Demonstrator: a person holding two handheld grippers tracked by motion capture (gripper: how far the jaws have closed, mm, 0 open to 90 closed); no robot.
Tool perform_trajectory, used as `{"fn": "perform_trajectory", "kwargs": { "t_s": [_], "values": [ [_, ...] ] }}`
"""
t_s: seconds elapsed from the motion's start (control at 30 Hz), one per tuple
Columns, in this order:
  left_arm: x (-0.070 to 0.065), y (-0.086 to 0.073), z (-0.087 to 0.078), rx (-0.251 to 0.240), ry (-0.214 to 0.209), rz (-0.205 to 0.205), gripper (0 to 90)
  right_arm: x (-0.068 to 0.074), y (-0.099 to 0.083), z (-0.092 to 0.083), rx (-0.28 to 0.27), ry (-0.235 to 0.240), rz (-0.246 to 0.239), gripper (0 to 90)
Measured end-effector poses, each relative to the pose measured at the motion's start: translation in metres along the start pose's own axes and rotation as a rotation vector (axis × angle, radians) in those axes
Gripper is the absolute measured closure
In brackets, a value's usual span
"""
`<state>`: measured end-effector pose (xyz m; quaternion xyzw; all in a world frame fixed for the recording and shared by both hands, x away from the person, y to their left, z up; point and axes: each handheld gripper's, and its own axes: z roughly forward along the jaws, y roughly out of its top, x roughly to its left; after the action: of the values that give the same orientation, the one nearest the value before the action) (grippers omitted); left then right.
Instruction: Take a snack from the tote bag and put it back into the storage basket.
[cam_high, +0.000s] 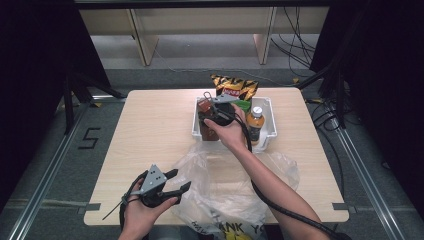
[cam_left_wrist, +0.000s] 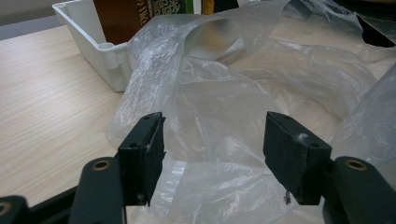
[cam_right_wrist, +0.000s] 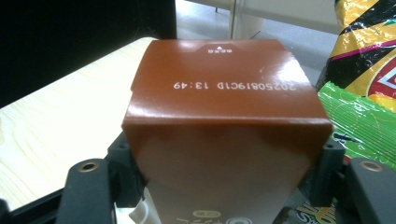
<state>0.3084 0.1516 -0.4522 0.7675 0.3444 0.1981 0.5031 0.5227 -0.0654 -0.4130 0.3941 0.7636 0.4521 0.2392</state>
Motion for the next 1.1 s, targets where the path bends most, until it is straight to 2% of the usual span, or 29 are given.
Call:
{"fn": "perform_trajectory", "kwargs": {
  "t_s": [0.13, 0.17, 0.2, 0.23, 0.27, 0.3, 0.37, 0.4, 0.5, 0.63, 0.67, 0.73, 0.8, 0.83, 0.87, 0.9, 0.93, 0.97, 1.0, 1.07, 1.1],
  "values": [
    [0.001, 0.000, 0.000, -0.008, -0.006, 0.002, 38.0, 0.001, 0.001, -0.001, -0.006, 0.010, 0.028, 26.3],
    [0.001, 0.000, 0.000, -0.011, -0.007, -0.004, 37.9, 0.000, 0.000, -0.001, -0.012, 0.007, 0.011, 24.9],
    [0.001, 0.000, 0.000, -0.013, -0.003, -0.008, 38.0, 0.002, 0.000, -0.002, -0.019, 0.007, 0.037, 23.6],
    [0.002, 0.001, 0.000, -0.010, -0.001, 0.000, 37.9, 0.000, 0.000, -0.003, -0.020, 0.012, 0.016, 23.4],
    [0.001, 0.001, -0.001, -0.004, 0.007, -0.001, 37.9, 0.001, 0.001, -0.005, -0.016, 0.013, 0.026, 23.1],
    [0.001, 0.001, -0.001, -0.006, 0.007, -0.003, 37.9, 0.000, 0.001, -0.006, -0.018, 0.013, 0.010, 22.4],
    [0.002, 0.002, -0.002, -0.011, 0.005, -0.003, 37.8, 0.001, 0.001, -0.011, -0.008, 0.022, 0.038, 21.8],
    [0.002, 0.003, -0.003, -0.015, 0.008, 0.001, 37.8, 0.002, 0.001, -0.013, -0.023, 0.018, 0.036, 21.6],
    [0.002, 0.006, -0.006, -0.033, 0.015, -0.003, 37.8, 0.000, 0.001, -0.023, -0.018, 0.025, 0.002, 21.0],
    [0.001, 0.011, -0.009, -0.053, 0.014, 0.006, 37.8, 0.001, 0.000, -0.035, -0.017, 0.044, 0.005, 20.7],
    [0.000, 0.013, -0.011, -0.053, 0.020, 0.011, 37.8, 0.000, 0.000, -0.038, -0.020, 0.045, -0.011, 20.7],
    [0.000, 0.017, -0.014, -0.065, 0.023, 0.019, 37.9, 0.001, -0.001, -0.045, -0.023, 0.055, 0.001, 21.1],
    [0.000, 0.022, -0.017, -0.082, 0.021, 0.018, 38.2, 0.000, -0.002, -0.052, -0.028, 0.066, -0.022, 22.5],
    [0.001, 0.024, -0.019, -0.080, 0.025, 0.022, 38.6, -0.001, -0.002, -0.057, -0.020, 0.068, -0.009, 23.8],
    [0.000, 0.026, -0.020, -0.086, 0.029, 0.019, 38.9, -0.002, -0.002, -0.060, -0.033, 0.066, -0.010, 25.1],
    [0.001, 0.029, -0.021, -0.096, 0.028, 0.021, 39.3, -0.005, -0.002, -0.062, -0.047, 0.075, -0.045, 27.3],
    [0.002, 0.031, -0.023, -0.100, 0.032, 0.029, 40.2, -0.003, -0.003, -0.066, -0.044, 0.071, -0.007, 29.7],
    [0.002, 0.034, -0.024, -0.103, 0.034, 0.025, 40.4, -0.006, -0.004, -0.069, -0.046, 0.073, -0.024, 31.9],
    [0.003, 0.036, -0.025, -0.111, 0.035, 0.025, 40.9, -0.007, -0.004, -0.072, -0.044, 0.075, -0.014, 35.7],
    [0.006, 0.041, -0.025, -0.125, 0.039, 0.030, 42.8, -0.009, -0.005, -0.076, -0.062, 0.079, -0.034, 40.1],
    [0.008, 0.043, -0.025, -0.127, 0.040, 0.026, 43.5, -0.010, -0.005, -0.078, -0.056, 0.079, -0.018, 43.1]
  ]
}}
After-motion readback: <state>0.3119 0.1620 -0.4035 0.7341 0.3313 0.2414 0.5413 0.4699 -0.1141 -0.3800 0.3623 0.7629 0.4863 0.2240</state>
